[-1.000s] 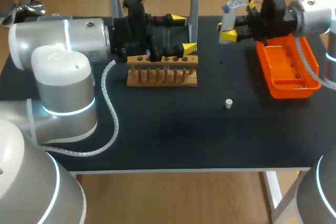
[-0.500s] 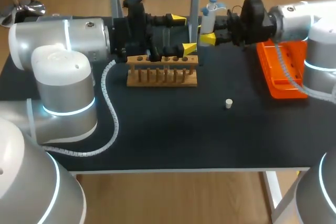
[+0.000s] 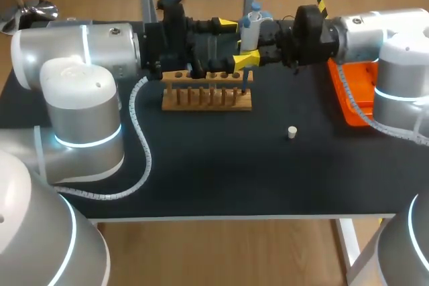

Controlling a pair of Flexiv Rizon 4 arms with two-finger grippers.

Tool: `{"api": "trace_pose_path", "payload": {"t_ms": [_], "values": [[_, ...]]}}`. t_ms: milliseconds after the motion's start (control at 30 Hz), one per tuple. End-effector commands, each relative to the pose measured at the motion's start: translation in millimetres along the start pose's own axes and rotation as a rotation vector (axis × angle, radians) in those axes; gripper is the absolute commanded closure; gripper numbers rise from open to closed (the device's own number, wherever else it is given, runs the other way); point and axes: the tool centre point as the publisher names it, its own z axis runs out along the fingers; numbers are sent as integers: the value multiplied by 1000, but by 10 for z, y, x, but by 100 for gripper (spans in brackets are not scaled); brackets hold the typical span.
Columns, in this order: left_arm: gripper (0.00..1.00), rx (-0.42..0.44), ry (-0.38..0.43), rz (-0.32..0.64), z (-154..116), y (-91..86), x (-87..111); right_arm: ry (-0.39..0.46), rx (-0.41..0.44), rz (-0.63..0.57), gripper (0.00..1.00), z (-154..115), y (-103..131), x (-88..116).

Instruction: Invert the test tube, pick up the pipette, mount the tip to pipette, aspirate from beaker and dispense into the tube, eject the tip, return the pipette, and cap with the stopper.

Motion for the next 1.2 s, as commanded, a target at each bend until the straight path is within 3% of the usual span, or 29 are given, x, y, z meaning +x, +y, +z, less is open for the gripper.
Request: {"api": "trace_pose_path", "payload": {"t_ms": [33,1000,1067,1100,1133,1200], "values": [[0,8,-5,2,8,19,11,-8,-4,-1,100,82,-24,0],[0,8,-5,2,8,19,11,-23,-37,-36,100,331,-43,-84],[16,8,-5,2,8,19,11,-23,-33,-42,100,330,-40,-78],[15,8,-5,2,8,19,11,-24,-35,-42,100,327,-40,-74],[26,8,-5,2,8,19,11,-25,-35,-43,100,323,-40,-68],[27,8,-5,2,8,19,11,-31,-37,-51,100,320,-40,-60]]}}
